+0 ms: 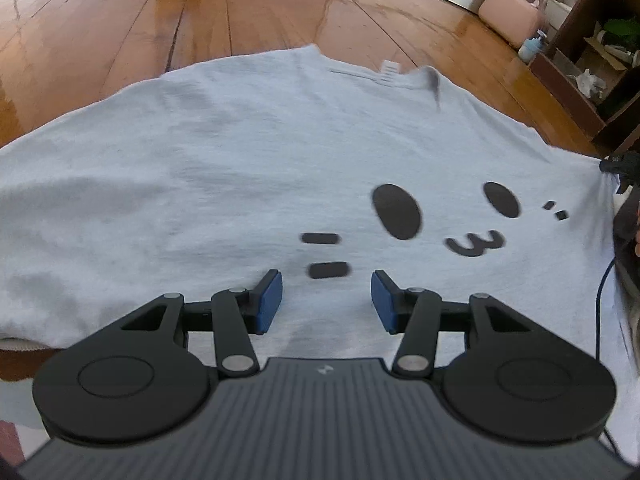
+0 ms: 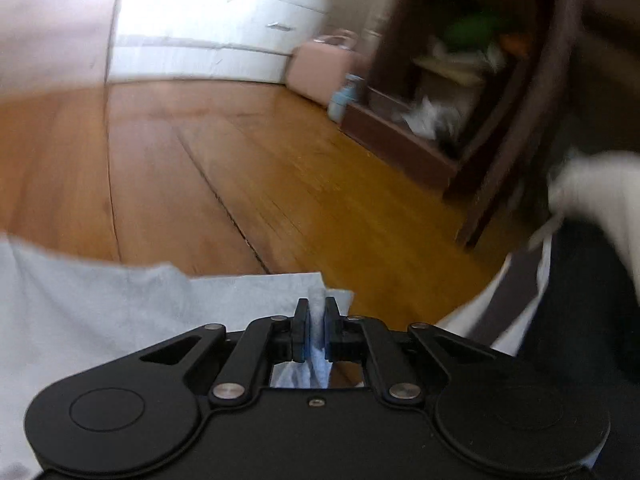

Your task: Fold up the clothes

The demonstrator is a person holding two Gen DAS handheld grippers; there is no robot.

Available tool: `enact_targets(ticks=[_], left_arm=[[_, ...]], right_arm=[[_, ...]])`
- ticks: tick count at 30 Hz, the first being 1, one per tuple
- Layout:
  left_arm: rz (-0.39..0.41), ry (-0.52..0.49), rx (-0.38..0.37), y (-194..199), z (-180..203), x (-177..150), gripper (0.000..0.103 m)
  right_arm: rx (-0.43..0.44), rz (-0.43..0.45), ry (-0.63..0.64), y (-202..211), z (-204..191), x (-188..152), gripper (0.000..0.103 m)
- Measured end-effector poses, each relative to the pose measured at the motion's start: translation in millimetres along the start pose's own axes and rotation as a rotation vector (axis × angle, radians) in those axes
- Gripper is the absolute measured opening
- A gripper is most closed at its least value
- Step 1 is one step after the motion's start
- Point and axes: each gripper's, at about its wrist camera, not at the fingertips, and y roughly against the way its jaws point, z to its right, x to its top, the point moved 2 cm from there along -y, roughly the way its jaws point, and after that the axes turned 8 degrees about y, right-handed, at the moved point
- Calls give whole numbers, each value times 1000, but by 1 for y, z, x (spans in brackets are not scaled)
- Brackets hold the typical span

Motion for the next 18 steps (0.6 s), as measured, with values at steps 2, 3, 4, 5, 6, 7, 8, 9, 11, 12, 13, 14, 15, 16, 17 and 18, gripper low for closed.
enact_targets(ticks=[2, 3, 4, 5, 6, 7, 8, 9, 11, 12, 13, 14, 15, 16, 17, 18], left_arm=[[1, -3, -2, 0, -1, 0, 49], [3, -9, 5, 1, -2, 0, 49], [6, -15, 13, 2, -3, 1, 50], [15, -24, 31, 4, -6, 2, 51], [26, -32, 51, 7, -9, 4, 51], [44, -34, 75, 11, -14, 8, 51], [65, -35, 101, 14, -19, 12, 54], [88, -32, 119, 18, -27, 18, 57], [121, -34, 145, 22, -44, 34, 60], [134, -38, 162, 22, -52, 42, 61], [146, -42, 179, 23, -61, 50, 61], [150, -57, 195, 21, -68, 57, 62], [138, -80, 212, 18, -74, 64, 62], [121, -103, 221, 14, -79, 68, 62], [95, -123, 224, 9, -83, 70, 61], [67, -143, 226, 4, -87, 72, 60]], right_arm=[[-11, -20, 85, -7, -8, 3, 7], [-23, -29, 110, -9, -8, 3, 7], [-47, -37, 104, -9, -3, 3, 8], [-71, -50, 97, -9, 0, 5, 13], [-95, -63, 89, -10, 4, 8, 16], [-120, -75, 82, -10, 7, 10, 21], [-130, -77, 75, -8, 11, 13, 29], [-111, -57, 66, -2, 16, 18, 36], [-74, -18, 18, 9, 24, 29, 57], [-55, -12, -22, 11, 29, 35, 58], [-23, -16, -69, 11, 34, 40, 59], [33, -37, -127, 8, 38, 44, 59], [95, -59, -182, 4, 40, 47, 59], [171, -84, -235, 0, 40, 46, 59], [245, -108, -276, -3, 38, 44, 59], [295, -133, -289, -7, 31, 39, 59]])
